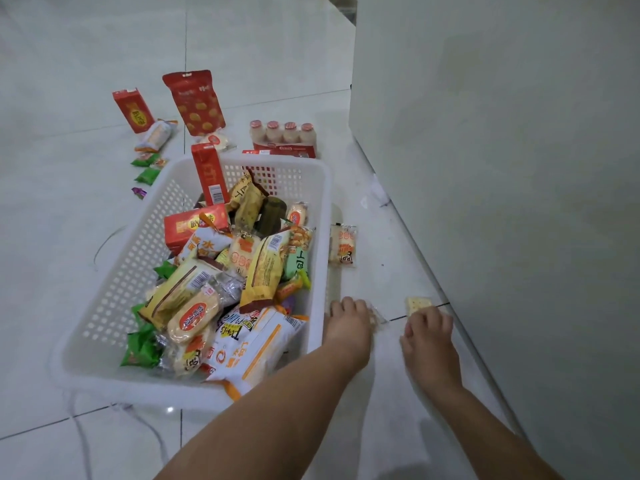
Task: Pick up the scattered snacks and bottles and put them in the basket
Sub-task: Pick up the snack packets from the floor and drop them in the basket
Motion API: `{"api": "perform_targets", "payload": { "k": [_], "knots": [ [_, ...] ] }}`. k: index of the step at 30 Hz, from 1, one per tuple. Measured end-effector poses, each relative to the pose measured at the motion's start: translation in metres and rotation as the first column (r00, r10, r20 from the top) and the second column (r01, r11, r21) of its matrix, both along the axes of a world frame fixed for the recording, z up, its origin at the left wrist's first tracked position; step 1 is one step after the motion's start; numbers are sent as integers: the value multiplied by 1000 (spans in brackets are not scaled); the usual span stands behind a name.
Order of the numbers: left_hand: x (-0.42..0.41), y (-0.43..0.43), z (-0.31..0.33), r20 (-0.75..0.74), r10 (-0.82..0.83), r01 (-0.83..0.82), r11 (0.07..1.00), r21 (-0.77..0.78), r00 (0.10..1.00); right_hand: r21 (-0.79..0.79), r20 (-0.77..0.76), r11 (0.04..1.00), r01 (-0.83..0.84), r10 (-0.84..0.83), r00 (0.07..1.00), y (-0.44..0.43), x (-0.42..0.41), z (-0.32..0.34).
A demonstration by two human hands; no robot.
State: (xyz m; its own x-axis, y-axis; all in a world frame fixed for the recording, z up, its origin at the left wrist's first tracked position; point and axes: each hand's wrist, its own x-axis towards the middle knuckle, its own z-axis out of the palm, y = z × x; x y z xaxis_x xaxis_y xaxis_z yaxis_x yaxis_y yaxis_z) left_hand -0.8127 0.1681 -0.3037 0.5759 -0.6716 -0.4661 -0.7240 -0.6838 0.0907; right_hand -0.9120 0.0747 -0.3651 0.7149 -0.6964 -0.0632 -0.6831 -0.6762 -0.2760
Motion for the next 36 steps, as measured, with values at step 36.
{"api": "perform_targets", "payload": {
  "k": [36],
  "knots": [
    [141,200,136,225,346,-290,924,-248,911,246,33,969,-13,5,999,70,104,243]
  ]
}}
